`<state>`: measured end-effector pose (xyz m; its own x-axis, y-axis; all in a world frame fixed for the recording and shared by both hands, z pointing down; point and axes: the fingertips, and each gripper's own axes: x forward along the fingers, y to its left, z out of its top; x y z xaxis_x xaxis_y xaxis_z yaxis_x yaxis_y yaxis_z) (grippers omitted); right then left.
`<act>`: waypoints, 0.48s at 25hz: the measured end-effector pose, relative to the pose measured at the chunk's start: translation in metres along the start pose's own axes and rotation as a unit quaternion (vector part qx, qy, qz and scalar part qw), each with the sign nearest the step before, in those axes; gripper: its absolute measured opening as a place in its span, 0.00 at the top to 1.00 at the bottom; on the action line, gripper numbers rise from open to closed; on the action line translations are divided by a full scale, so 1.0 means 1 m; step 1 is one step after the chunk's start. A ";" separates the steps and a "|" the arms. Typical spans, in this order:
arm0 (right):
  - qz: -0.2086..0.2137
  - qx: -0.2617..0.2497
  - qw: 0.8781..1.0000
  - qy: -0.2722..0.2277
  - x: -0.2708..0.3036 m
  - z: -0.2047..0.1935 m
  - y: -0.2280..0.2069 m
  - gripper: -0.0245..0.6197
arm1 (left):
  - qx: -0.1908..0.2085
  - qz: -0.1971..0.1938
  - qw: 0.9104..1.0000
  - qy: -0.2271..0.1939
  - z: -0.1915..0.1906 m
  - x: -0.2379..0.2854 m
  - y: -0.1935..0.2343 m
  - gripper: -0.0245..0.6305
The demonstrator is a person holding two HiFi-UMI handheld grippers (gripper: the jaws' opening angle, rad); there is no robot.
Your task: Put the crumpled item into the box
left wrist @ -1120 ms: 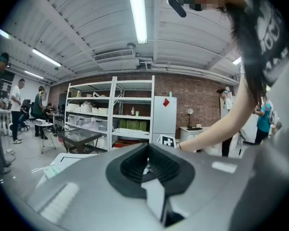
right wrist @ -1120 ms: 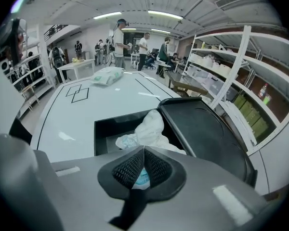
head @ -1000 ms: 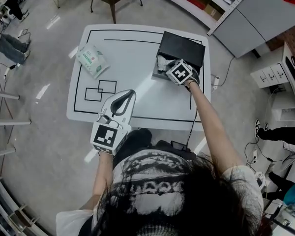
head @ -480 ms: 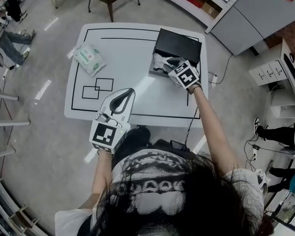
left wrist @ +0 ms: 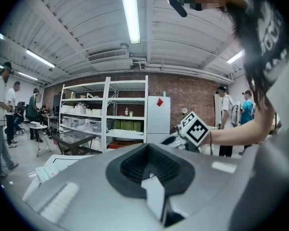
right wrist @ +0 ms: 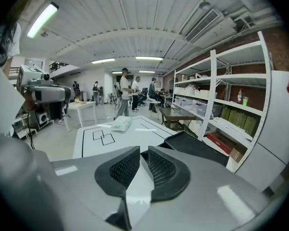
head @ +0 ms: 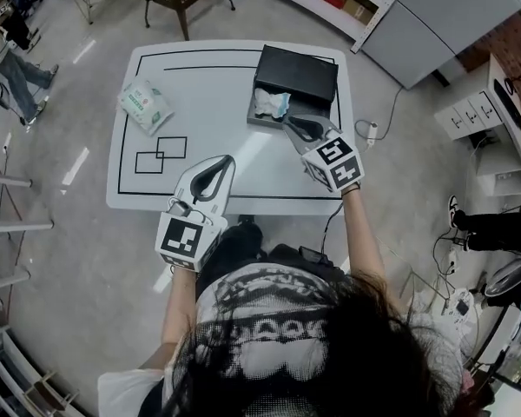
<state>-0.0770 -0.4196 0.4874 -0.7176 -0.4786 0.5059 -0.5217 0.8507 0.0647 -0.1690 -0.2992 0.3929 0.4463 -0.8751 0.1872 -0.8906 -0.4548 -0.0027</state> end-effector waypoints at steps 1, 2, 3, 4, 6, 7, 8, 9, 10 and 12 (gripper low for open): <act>-0.001 0.005 1.000 -0.009 -0.010 0.001 0.004 0.87 | 0.001 -0.001 1.000 0.000 0.001 0.000 -0.005 0.96; -0.001 0.008 1.000 -0.016 -0.020 0.001 0.007 0.87 | 0.002 -0.002 1.000 -0.001 0.002 0.001 -0.010 0.96; -0.002 0.009 1.000 -0.023 -0.029 0.002 0.011 0.87 | 0.003 -0.003 1.000 -0.001 0.002 0.001 -0.015 0.96; -0.002 0.009 1.000 -0.029 -0.037 0.002 0.015 0.87 | 0.003 -0.004 1.000 -0.001 0.003 0.001 -0.020 0.96; -0.001 0.006 0.999 -0.037 -0.054 0.001 0.023 0.87 | 0.006 -0.004 1.000 -0.001 0.003 0.000 -0.030 0.96; -0.001 0.003 0.999 -0.039 -0.062 0.000 0.027 0.87 | 0.008 -0.004 1.000 -0.001 0.004 -0.001 -0.035 0.96; -0.002 0.002 0.999 -0.042 -0.070 -0.002 0.031 0.87 | 0.009 -0.003 1.000 -0.001 0.005 -0.001 -0.041 0.96; -0.002 0.001 0.999 -0.045 -0.078 -0.004 0.035 0.87 | 0.010 -0.003 1.000 -0.001 0.005 -0.002 -0.046 0.96; -0.001 0.000 0.999 -0.047 -0.087 -0.006 0.039 0.87 | 0.011 -0.002 1.000 -0.002 0.006 -0.004 -0.052 0.96; 0.001 0.000 0.999 -0.053 -0.103 -0.011 0.048 0.87 | 0.012 0.000 1.000 -0.002 0.008 -0.007 -0.063 0.96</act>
<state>-0.0232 -0.3271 0.4474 -0.7631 -0.4979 0.4121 -0.5205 0.8514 0.0648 -0.1148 -0.2657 0.3843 0.4460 -0.8763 0.1824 -0.8886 -0.4579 -0.0270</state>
